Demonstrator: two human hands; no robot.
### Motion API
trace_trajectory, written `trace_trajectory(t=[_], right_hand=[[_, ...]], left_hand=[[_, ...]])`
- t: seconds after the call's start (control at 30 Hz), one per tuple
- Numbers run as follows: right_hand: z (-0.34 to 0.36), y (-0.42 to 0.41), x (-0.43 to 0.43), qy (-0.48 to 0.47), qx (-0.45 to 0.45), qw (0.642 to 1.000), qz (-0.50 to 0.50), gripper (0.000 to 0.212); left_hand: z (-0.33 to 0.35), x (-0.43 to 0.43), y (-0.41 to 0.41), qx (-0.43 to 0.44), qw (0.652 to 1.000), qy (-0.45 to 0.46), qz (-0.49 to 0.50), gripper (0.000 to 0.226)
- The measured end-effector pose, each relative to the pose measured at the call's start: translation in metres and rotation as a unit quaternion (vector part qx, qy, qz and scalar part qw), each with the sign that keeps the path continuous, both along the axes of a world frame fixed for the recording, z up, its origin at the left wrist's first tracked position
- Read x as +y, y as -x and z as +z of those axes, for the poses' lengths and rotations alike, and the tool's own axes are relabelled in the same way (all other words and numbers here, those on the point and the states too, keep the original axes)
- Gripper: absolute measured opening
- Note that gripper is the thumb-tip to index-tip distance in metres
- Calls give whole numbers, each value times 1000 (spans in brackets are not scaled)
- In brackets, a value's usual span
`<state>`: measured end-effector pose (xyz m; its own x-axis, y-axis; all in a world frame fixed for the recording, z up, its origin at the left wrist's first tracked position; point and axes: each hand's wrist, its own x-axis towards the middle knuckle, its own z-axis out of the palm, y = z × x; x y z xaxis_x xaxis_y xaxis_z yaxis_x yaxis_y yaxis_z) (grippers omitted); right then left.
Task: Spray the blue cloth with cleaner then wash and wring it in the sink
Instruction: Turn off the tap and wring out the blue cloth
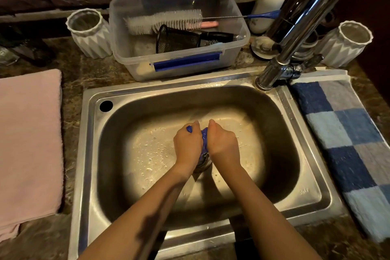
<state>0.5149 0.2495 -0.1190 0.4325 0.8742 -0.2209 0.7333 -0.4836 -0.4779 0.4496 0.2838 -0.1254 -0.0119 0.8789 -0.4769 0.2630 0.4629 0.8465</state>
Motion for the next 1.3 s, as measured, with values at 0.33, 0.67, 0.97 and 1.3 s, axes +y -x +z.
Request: trace_trajectory(t=[0.33, 0.67, 0.97, 1.3], right_hand=[[-11, -3, 8, 31, 241, 952, -186, 48], [5, 1, -23, -139, 99, 980, 104, 50], [-16, 4, 2, -44, -45, 994, 90, 57], [-33, 6, 10, 25, 111, 991, -67, 47]], left_hand=[[-13, -4, 10, 69, 970, -192, -133, 42], [-14, 24, 21, -42, 994, 96, -13, 28], [-10, 7, 6, -117, 973, 193, 51, 36], [-27, -3, 8, 40, 999, -26, -15, 38]])
